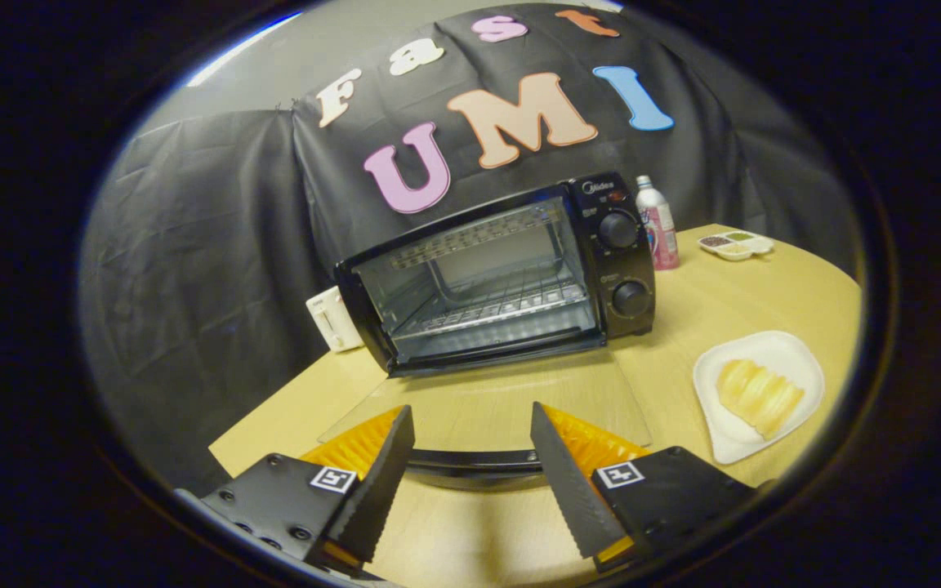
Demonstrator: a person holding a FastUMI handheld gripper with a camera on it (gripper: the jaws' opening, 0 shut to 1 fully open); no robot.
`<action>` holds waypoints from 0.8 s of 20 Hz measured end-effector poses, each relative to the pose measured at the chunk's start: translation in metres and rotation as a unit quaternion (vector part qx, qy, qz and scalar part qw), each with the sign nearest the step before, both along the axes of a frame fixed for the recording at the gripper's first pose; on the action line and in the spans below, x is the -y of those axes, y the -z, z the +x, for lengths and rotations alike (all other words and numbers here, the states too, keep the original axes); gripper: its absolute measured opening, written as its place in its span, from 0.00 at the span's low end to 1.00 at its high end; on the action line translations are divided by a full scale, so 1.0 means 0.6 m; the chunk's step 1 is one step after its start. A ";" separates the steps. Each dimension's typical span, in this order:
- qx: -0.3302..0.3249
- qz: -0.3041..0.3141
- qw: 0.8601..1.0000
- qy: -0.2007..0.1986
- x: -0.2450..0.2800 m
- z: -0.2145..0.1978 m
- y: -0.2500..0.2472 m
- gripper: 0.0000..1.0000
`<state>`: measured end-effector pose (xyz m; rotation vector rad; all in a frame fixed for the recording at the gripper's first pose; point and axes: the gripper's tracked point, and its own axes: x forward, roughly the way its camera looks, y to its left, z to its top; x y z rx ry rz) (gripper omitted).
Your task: Open the toaster oven, put the food inside, and close the toaster oven door.
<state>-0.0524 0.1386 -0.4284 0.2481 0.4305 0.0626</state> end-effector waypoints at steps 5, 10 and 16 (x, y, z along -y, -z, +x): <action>0.009 0.004 0.999 0.053 0.121 -0.037 -0.035 0.90; -0.010 -0.034 0.995 0.095 0.246 -0.042 -0.057 0.92; -0.113 -0.100 0.986 0.066 0.314 -0.043 0.021 0.93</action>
